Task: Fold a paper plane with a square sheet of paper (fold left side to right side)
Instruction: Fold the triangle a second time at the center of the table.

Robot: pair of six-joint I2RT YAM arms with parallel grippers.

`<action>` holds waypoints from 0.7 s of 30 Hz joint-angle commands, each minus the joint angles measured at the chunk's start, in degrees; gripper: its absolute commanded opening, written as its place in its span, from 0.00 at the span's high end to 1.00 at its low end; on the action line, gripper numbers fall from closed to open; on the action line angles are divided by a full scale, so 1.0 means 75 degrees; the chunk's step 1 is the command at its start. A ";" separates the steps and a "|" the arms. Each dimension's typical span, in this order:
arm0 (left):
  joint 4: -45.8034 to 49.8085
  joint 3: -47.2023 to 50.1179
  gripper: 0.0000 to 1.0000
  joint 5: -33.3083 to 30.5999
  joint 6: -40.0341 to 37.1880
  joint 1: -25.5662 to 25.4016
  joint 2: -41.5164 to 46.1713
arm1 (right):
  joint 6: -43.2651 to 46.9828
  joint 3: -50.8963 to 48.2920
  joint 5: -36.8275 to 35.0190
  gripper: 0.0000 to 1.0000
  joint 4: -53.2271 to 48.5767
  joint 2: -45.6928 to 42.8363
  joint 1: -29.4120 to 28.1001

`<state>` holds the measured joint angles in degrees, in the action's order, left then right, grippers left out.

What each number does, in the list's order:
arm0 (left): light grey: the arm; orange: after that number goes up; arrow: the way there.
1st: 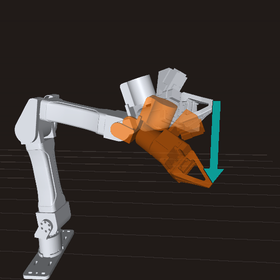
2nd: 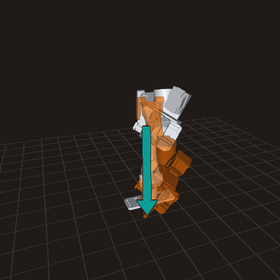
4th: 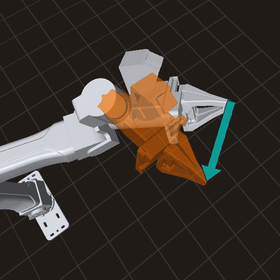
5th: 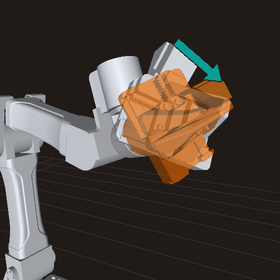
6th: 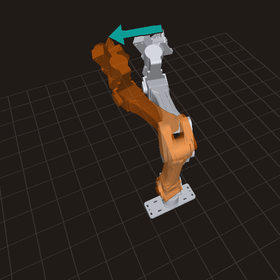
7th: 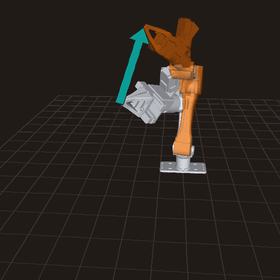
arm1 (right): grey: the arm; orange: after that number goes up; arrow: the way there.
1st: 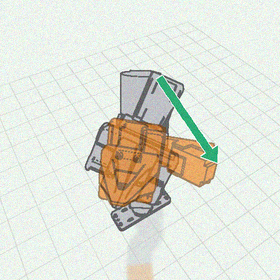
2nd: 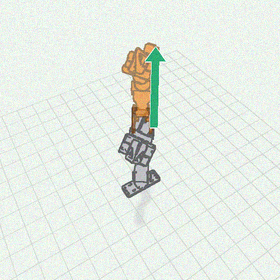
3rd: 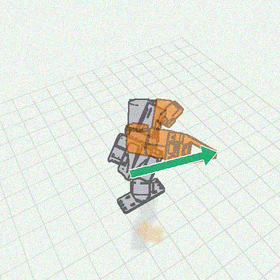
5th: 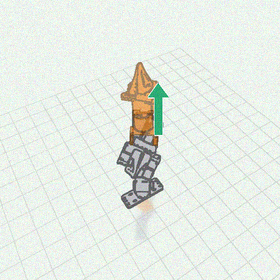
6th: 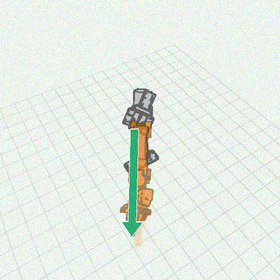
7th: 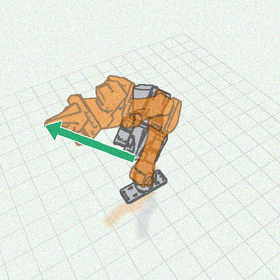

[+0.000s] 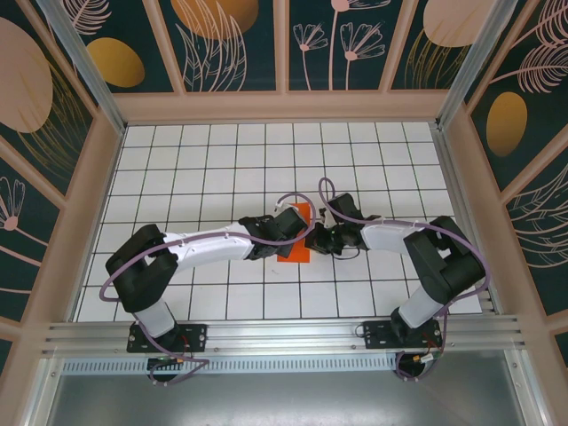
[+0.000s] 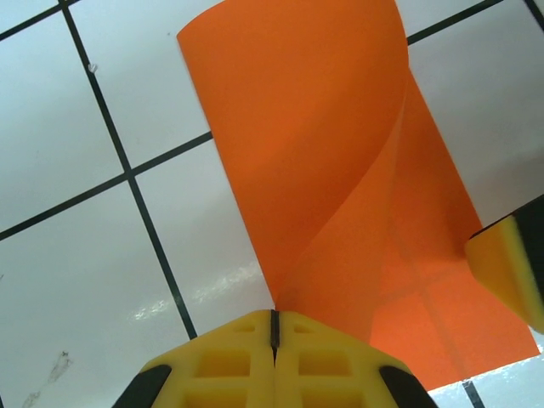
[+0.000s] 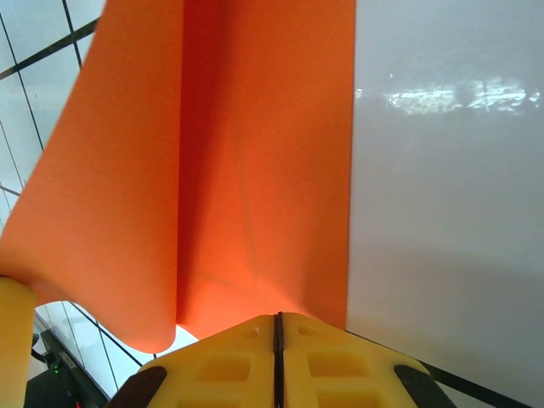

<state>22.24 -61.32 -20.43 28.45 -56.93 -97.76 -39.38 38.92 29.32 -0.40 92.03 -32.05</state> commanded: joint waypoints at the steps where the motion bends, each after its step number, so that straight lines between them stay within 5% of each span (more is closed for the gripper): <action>1: -0.0242 0.0154 1.00 -0.0065 -0.0207 0.0067 -0.0009 | 0.0052 -0.0090 -0.0170 0.90 -0.0160 0.0117 -0.0073; 21: -0.1825 0.1175 1.00 0.1248 -0.0851 0.0522 0.0625 | -0.0463 -0.0527 0.0819 0.90 0.1058 -0.0603 0.0520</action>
<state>10.98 -53.30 -12.64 24.10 -53.23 -94.30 -42.54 35.59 33.61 5.69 90.28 -29.17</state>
